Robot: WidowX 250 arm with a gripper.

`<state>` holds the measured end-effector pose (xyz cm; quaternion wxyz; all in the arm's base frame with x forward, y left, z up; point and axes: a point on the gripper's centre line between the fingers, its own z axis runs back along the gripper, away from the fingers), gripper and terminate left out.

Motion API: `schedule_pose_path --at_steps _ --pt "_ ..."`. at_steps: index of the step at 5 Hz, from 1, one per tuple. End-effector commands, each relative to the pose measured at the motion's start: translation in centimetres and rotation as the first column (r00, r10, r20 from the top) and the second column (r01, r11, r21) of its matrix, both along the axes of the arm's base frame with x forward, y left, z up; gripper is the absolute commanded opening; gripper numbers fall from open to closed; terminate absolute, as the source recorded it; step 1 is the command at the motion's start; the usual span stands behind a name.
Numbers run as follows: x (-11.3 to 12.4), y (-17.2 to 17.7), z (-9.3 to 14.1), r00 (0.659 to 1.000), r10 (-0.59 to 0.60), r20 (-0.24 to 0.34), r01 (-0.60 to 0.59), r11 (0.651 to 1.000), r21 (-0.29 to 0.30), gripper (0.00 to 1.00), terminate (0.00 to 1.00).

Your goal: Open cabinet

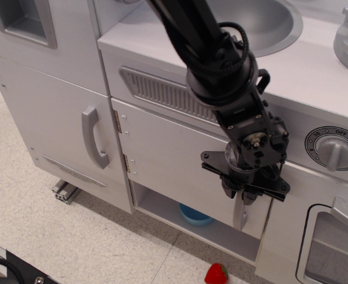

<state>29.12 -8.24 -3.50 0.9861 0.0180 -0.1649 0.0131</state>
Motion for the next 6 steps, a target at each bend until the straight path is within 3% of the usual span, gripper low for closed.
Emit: schedule_pose_path --at_steps 1,2,3,4,5,6 --pt "-3.8 2.2 1.3 0.997 -0.078 -0.011 0.078 0.997 0.014 0.0 0.0" --pt "-5.7 4.2 2.2 0.993 -0.112 -0.046 0.113 0.993 0.022 0.0 0.0" --pt "-6.6 5.8 5.1 0.989 -0.123 -0.083 0.125 0.992 0.025 1.0 0.0" --pt "-6.6 6.6 8.9 0.979 -0.139 -0.149 0.135 0.99 -0.04 1.0 0.0" --pt "-5.2 5.8 11.3 0.988 -0.109 -0.107 0.1 0.991 -0.089 1.0 0.0" --pt "-3.3 3.8 11.0 0.992 -0.099 -0.082 0.091 0.991 -0.097 1.0 0.0"
